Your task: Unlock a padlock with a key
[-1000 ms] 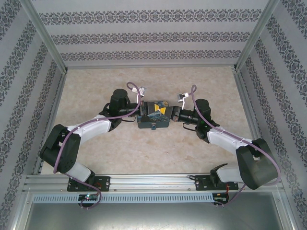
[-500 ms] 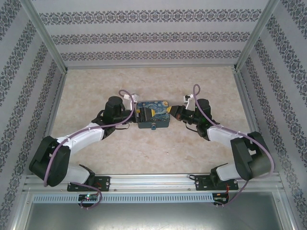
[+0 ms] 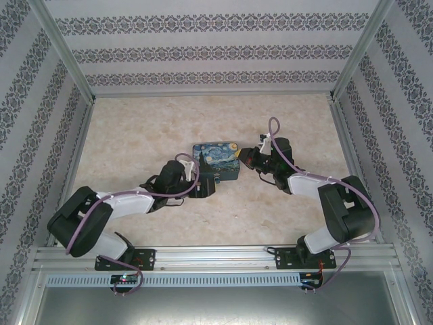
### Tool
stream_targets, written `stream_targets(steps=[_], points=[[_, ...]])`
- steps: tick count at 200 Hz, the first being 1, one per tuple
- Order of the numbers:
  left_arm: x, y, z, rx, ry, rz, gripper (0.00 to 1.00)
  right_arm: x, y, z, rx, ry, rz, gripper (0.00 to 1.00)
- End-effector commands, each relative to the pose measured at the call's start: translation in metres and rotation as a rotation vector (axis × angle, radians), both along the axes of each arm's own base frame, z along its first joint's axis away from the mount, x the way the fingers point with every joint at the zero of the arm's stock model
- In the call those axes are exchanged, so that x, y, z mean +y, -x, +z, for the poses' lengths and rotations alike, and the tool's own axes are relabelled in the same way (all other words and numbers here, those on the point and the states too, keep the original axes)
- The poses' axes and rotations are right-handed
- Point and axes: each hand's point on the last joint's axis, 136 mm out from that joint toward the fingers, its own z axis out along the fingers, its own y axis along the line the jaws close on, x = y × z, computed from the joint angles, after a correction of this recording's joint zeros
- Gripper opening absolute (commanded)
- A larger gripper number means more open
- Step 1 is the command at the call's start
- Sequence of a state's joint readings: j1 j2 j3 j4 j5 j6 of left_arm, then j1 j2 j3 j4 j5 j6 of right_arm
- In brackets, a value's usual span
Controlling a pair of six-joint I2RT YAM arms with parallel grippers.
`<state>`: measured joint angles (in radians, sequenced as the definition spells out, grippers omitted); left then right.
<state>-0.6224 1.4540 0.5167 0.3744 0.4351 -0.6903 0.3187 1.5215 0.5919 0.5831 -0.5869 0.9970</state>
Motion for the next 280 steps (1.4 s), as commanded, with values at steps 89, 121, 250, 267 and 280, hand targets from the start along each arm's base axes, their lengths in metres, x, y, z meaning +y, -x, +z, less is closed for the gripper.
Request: stream_targets(steps=[89, 121, 250, 267, 280], points=[[-0.033, -0.03, -0.017, -0.25, -0.106, 0.016, 0.82, 0.009, -0.001, -0.007, 0.011, 0.006, 0.014, 0.0], [-0.03, -0.037, -0.026, -0.277, -0.142, 0.041, 0.8, 0.011, -0.002, -0.01, 0.021, 0.005, 0.019, 0.0], [-0.049, -0.045, -0.048, -0.297, -0.155, 0.056, 0.79, 0.015, -0.002, -0.023, 0.051, 0.02, 0.027, 0.0], [-0.057, -0.045, -0.04, -0.296, -0.122, 0.038, 0.79, 0.016, -0.002, -0.024, 0.054, 0.02, 0.028, 0.0], [-0.063, -0.043, -0.031, -0.291, -0.083, 0.024, 0.79, 0.016, -0.003, -0.024, 0.055, 0.02, 0.028, 0.0]])
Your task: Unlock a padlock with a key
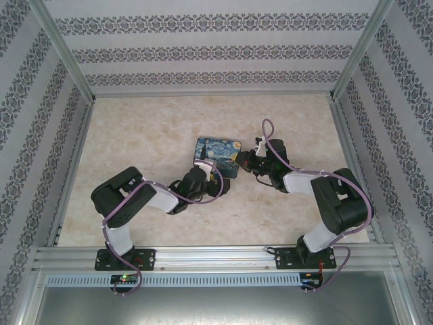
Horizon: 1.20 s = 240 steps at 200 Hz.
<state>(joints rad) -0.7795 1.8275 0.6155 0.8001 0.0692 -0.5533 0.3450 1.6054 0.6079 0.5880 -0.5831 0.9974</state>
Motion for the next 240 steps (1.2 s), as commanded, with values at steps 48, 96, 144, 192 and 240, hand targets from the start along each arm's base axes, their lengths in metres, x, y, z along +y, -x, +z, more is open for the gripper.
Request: stream_targets(steps=[48, 96, 144, 192, 240], points=[[-0.015, 0.002, 0.015, 0.082, 0.163, -0.014, 0.81, 0.005, -0.004, -0.005, 0.003, 0.008, 0.002, 0.0], [-0.008, -0.003, 0.003, 0.151, 0.321, 0.053, 0.82, 0.004, -0.003, -0.007, 0.007, 0.01, 0.002, 0.0], [-0.009, -0.001, 0.013, 0.163, 0.422, 0.059, 0.81, 0.005, -0.003, -0.007, 0.008, 0.01, 0.002, 0.0], [-0.004, 0.001, 0.03, 0.148, 0.481, 0.076, 0.81, 0.005, -0.004, -0.009, 0.012, 0.011, 0.0, 0.0], [0.003, 0.001, 0.029, 0.142, 0.462, 0.101, 0.81, 0.006, -0.005, -0.012, 0.017, 0.012, -0.001, 0.0]])
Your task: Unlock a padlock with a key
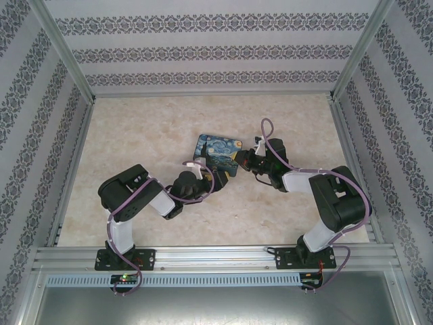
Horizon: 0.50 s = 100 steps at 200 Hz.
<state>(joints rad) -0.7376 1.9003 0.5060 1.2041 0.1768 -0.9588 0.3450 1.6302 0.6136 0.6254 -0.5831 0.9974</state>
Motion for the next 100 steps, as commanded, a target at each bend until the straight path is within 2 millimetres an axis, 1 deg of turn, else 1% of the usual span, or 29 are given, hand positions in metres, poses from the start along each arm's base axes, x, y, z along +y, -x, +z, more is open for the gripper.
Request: stream_targets(steps=[1, 32, 75, 100], points=[[0.001, 0.0, 0.007, -0.002, 0.025, 0.008, 0.81, 0.004, 0.0, -0.012, 0.035, 0.018, -0.002, 0.0], [0.0, -0.005, -0.002, 0.011, 0.017, 0.025, 0.81, 0.006, 0.002, -0.014, 0.041, 0.021, 0.003, 0.0], [0.004, -0.012, -0.02, 0.037, -0.028, 0.066, 0.8, 0.008, 0.003, -0.013, 0.038, 0.021, 0.004, 0.0], [0.007, -0.015, -0.029, 0.046, -0.051, 0.088, 0.77, 0.008, 0.003, -0.013, 0.039, 0.021, 0.005, 0.0]])
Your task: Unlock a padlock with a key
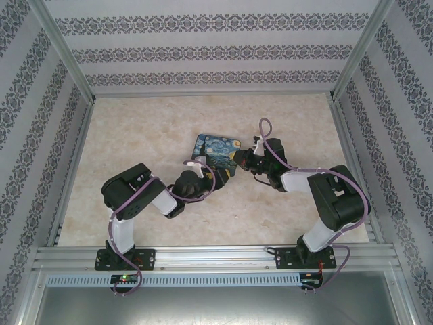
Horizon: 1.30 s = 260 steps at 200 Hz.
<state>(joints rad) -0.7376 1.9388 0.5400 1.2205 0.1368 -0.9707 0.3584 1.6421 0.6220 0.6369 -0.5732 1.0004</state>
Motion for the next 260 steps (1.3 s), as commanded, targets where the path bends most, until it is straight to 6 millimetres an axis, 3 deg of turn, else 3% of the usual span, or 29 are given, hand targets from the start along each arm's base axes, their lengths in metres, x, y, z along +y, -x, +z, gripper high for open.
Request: stream_targets(steps=[1, 82, 183, 229, 260], points=[[0.009, -0.003, -0.027, 0.054, -0.057, 0.046, 0.77, 0.003, 0.004, -0.014, 0.046, 0.021, 0.001, 0.0], [0.024, -0.001, -0.032, 0.064, -0.08, 0.098, 0.52, 0.003, 0.004, -0.015, 0.048, 0.023, 0.001, 0.0], [0.023, -0.004, -0.032, 0.072, -0.083, 0.103, 0.2, 0.004, 0.002, -0.011, 0.041, 0.017, 0.003, 0.0], [0.026, -0.004, -0.031, 0.097, -0.069, 0.11, 0.08, 0.006, 0.004, 0.01, 0.008, -0.012, 0.016, 0.0], [0.025, -0.001, -0.027, 0.136, -0.058, 0.103, 0.0, 0.008, 0.018, 0.031, -0.027, -0.031, 0.025, 0.0]])
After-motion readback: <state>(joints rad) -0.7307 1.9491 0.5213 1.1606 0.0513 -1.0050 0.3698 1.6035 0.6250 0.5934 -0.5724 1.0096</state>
